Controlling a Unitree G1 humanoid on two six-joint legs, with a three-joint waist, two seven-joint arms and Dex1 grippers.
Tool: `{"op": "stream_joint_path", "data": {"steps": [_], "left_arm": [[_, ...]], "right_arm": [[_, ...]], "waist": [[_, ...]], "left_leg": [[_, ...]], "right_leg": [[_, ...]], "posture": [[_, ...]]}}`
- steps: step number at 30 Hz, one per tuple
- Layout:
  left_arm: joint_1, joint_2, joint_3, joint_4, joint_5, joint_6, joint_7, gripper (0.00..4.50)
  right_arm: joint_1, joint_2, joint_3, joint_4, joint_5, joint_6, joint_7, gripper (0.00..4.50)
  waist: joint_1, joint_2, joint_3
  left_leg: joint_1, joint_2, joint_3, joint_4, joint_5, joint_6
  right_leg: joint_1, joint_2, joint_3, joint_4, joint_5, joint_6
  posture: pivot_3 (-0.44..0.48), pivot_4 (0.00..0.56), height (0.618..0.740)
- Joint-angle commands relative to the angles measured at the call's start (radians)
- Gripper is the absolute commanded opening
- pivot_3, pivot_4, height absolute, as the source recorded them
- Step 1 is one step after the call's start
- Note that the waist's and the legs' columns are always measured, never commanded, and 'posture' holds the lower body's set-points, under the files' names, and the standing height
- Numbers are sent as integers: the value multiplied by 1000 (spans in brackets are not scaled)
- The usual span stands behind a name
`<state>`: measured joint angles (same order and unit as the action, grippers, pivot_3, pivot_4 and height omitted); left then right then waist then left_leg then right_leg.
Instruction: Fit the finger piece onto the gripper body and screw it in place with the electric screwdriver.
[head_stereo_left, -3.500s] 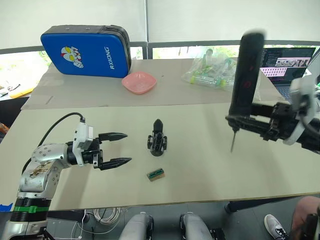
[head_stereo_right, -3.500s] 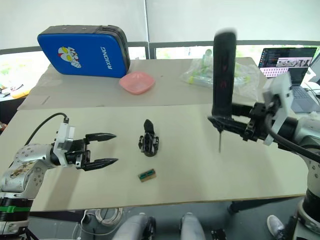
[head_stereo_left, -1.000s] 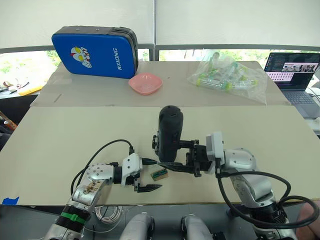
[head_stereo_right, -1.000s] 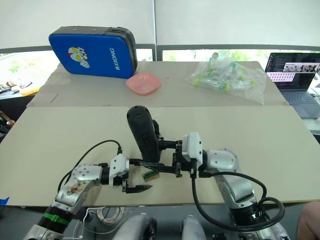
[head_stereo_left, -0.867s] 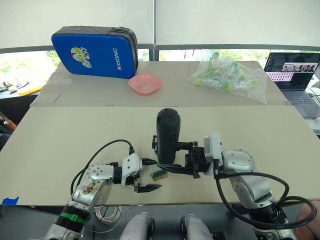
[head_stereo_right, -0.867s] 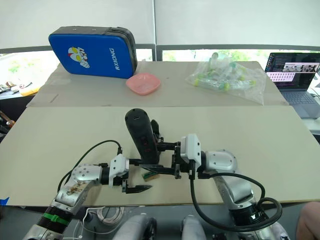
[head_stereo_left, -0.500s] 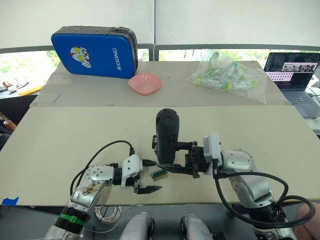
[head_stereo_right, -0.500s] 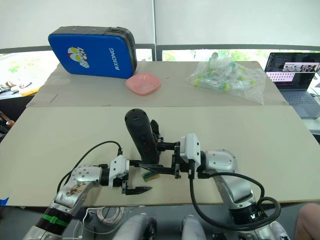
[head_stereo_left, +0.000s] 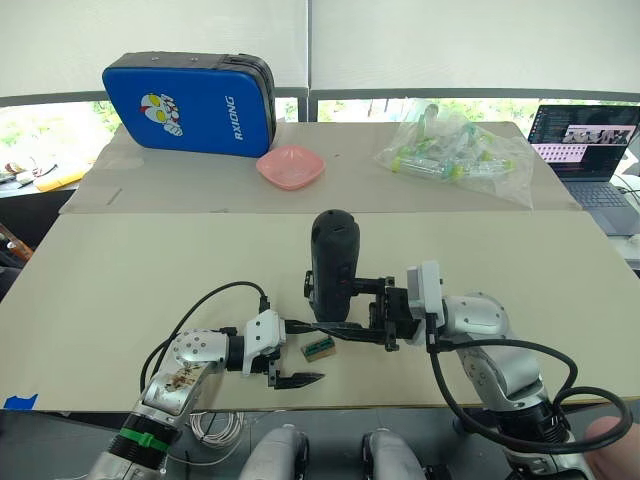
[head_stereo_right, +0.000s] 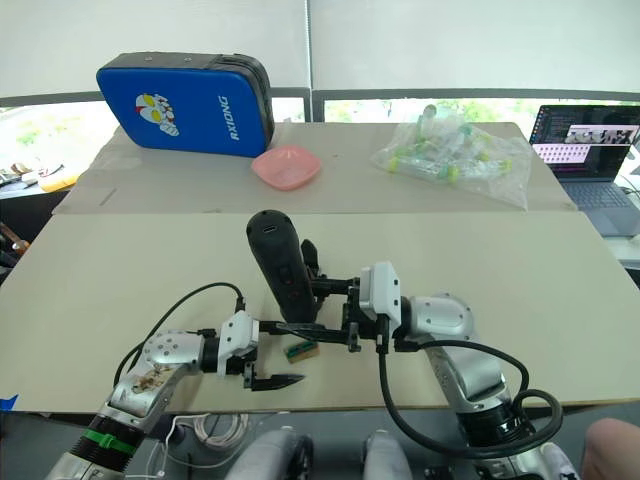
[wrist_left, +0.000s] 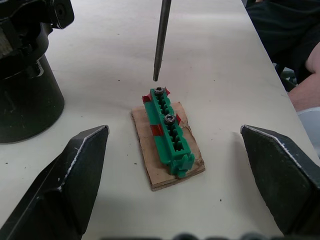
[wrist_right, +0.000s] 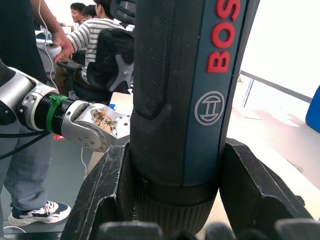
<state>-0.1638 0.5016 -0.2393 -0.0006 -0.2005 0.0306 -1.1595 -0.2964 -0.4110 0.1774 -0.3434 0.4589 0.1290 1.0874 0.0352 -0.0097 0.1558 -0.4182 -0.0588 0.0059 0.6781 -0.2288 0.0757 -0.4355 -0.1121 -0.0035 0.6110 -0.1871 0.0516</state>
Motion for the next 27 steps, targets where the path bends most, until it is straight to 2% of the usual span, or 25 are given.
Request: {"op": "stream_joint_path", "data": {"steps": [1, 27], "left_arm": [[15, 2, -28, 2, 1, 16, -4, 4500], [23, 6, -22, 14, 4, 2, 0, 4500]], "right_arm": [[-6, 4, -19, -28, 28, -27, -1, 1958], [-10, -1, -6, -9, 12, -29, 6, 1958]], "waist": [[0, 0, 0], [0, 0, 0]], "left_leg": [[0, 0, 0, 0, 0, 0], [0, 0, 0, 0, 0, 0]], "right_leg": [[0, 0, 0, 0, 0, 0], [0, 0, 0, 0, 0, 0]], "posture": [[0, 150, 740], [0, 150, 740]]}}
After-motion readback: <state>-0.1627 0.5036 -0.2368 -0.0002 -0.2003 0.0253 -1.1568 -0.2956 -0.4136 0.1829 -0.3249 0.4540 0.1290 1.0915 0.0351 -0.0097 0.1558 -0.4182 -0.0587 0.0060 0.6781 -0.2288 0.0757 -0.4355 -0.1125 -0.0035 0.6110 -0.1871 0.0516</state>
